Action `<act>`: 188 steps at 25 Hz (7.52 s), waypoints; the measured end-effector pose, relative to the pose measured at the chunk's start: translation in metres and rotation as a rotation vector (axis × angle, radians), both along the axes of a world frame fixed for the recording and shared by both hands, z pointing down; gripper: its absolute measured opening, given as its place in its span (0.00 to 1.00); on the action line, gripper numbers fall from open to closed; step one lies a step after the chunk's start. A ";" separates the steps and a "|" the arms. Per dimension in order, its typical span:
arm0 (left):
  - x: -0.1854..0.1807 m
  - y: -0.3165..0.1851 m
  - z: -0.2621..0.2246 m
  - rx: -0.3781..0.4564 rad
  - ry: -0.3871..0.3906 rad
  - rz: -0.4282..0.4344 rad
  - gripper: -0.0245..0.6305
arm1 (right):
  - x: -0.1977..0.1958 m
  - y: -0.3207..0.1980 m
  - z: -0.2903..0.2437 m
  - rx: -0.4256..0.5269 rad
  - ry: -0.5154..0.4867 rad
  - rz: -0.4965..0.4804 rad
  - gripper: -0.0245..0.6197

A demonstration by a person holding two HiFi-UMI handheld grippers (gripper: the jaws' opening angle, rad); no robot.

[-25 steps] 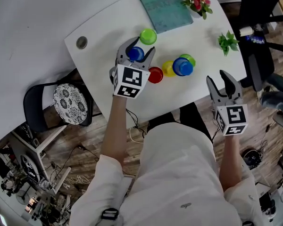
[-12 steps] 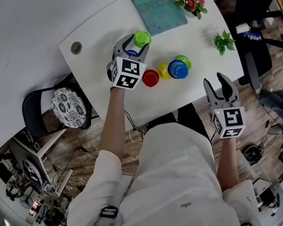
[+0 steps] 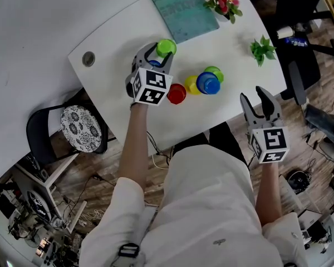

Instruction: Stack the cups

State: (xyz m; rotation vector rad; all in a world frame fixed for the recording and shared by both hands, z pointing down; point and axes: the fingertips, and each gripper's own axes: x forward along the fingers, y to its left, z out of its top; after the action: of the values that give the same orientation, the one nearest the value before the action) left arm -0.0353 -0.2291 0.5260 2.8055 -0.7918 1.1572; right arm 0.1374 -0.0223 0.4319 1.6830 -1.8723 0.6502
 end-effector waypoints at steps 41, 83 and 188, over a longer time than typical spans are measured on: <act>-0.015 0.134 -0.098 0.050 0.124 -0.141 0.37 | -0.016 -0.020 -0.018 0.121 -0.058 -0.246 0.36; -0.022 0.174 -0.108 0.123 0.126 -0.265 0.45 | -0.013 -0.044 -0.016 0.124 -0.079 -0.421 0.36; 0.006 0.144 -0.171 0.002 0.255 -0.304 0.37 | 0.008 -0.033 -0.059 0.189 -0.172 -0.364 0.31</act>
State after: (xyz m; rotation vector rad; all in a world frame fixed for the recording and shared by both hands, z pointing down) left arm -0.0296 -0.0852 0.3551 2.6341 -1.1389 0.7369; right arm 0.1455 -0.0549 0.3727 1.3727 -2.3498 0.4928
